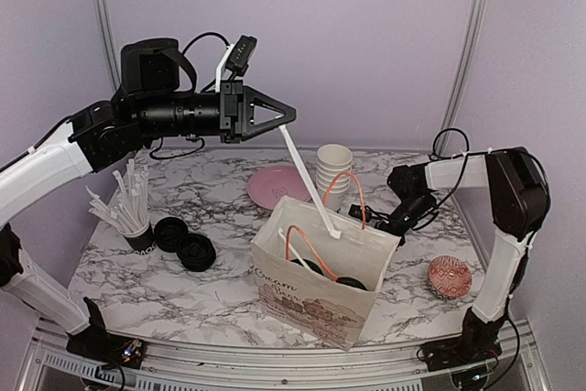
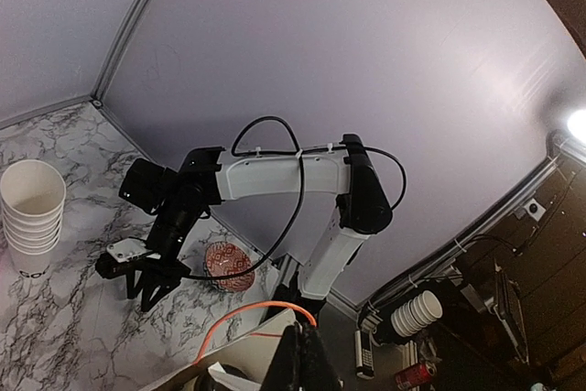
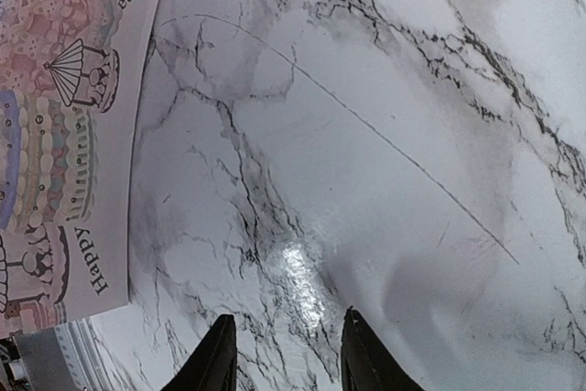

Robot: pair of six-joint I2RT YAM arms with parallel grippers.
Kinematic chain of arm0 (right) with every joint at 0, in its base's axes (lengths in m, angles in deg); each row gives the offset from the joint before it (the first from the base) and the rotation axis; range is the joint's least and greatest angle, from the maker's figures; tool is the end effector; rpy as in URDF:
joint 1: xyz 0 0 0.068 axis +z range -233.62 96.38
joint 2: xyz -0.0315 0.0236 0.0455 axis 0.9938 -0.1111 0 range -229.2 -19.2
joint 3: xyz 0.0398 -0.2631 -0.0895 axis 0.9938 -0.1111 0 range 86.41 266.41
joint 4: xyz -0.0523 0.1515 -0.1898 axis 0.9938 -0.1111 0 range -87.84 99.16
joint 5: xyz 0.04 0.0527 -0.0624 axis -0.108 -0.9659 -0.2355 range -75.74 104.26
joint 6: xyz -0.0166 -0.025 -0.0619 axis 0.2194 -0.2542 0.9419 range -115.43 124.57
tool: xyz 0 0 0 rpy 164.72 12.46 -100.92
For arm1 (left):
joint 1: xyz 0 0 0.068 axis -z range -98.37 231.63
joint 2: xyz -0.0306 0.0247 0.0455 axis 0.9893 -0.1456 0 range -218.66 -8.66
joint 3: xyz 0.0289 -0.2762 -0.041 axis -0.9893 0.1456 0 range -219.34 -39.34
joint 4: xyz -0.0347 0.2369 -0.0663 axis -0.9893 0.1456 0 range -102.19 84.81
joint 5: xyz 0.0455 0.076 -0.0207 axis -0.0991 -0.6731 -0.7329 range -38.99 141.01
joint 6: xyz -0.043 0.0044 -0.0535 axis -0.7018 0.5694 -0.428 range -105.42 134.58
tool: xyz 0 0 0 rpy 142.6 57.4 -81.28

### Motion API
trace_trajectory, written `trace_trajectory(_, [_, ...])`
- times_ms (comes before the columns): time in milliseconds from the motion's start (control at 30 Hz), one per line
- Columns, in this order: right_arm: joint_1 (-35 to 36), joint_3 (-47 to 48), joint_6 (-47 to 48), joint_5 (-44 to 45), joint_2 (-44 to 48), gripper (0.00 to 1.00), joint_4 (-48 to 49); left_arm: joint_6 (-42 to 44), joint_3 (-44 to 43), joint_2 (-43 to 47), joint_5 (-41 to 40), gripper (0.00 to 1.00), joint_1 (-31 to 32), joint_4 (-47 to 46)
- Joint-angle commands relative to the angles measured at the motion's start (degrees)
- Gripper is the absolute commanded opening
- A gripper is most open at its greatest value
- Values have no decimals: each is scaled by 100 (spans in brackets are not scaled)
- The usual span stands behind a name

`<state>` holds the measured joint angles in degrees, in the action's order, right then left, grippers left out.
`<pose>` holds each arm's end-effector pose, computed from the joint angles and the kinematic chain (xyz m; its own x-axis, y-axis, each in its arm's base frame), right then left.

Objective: Pack the takeout coffee

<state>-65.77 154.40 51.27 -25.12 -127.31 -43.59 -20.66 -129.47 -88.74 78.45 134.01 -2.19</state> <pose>0.2881 0.1299 0.1523 -0.5017 -0.7525 -0.4267 -0.8335 0.2886 0.4711 0.1710 -0.2640 0.4811 -0.5675 -0.1025 -0.8170 0.8042 0.1439 -0.5767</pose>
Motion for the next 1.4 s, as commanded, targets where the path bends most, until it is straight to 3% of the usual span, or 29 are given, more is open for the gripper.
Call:
trace_trajectory(0, [61,100,-2,61,-80,38,-42,-584,486,-388,176,0,288,-1409])
trace_trajectory(67, [61,93,-2,72,-80,38,-42,-898,779,-667,249,0,492,-2113])
trace_trajectory(200, [61,100,-10,62,-54,38,-49,-1019,660,-1279,522,0,803,-2197])
trace_trajectory(233, [61,111,-4,68,-48,38,-62,-1024,638,-1380,627,13,830,-2125])
trace_trajectory(300, [56,161,-3,92,4,39,-115,-808,458,-1485,617,59,826,-1521])
trace_trajectory(333, [48,207,9,96,67,40,-166,-522,324,-1495,530,73,826,-1134])
trace_trajectory(367, [12,261,14,109,155,41,-224,-239,219,-1476,391,94,826,-666])
trace_trajectory(400, [-44,325,19,114,276,41,-254,12,129,-1434,211,98,822,-295])
trace_trajectory(533, [-498,702,0,-33,782,45,-410,695,15,-1150,-489,99,752,390])
trace_trajectory(867, [-1007,1316,-291,154,1972,49,-449,1332,-486,-685,-805,99,422,977])
trace_trajectory(967, [-1010,1417,-878,639,2429,50,91,1943,-608,-413,-1966,99,326,1480])
trace_trajectory(1067, [-1022,1539,-1537,1829,2955,57,948,2827,-552,-85,-3976,99,255,1845])
trace_trajectory(1100, [-1055,1530,-1778,2296,3144,70,1294,3080,-467,19,-4632,99,203,1858])
trace_trajectory(1133, [-1093,1440,-2056,2655,3351,88,1771,3295,-377,117,-5227,99,134,1857])
trace_trajectory(1167, [-1110,1271,-2338,2907,3574,97,2221,3423,-313,173,-5740,99,12,1848])
trace_trajectory(1200, [-1116,1100,-2555,3026,3770,99,2564,3480,-278,201,-6219,99,-140,1860])
trace_trajectory(1267, [-1116,735,-2736,2867,4169,99,3085,3445,-200,243,-6653,99,-494,1866])
trace_trajectory(1367, [-1121,653,-3318,2907,4239,99,3246,3217,-9,346,-6630,99,-883,1833])
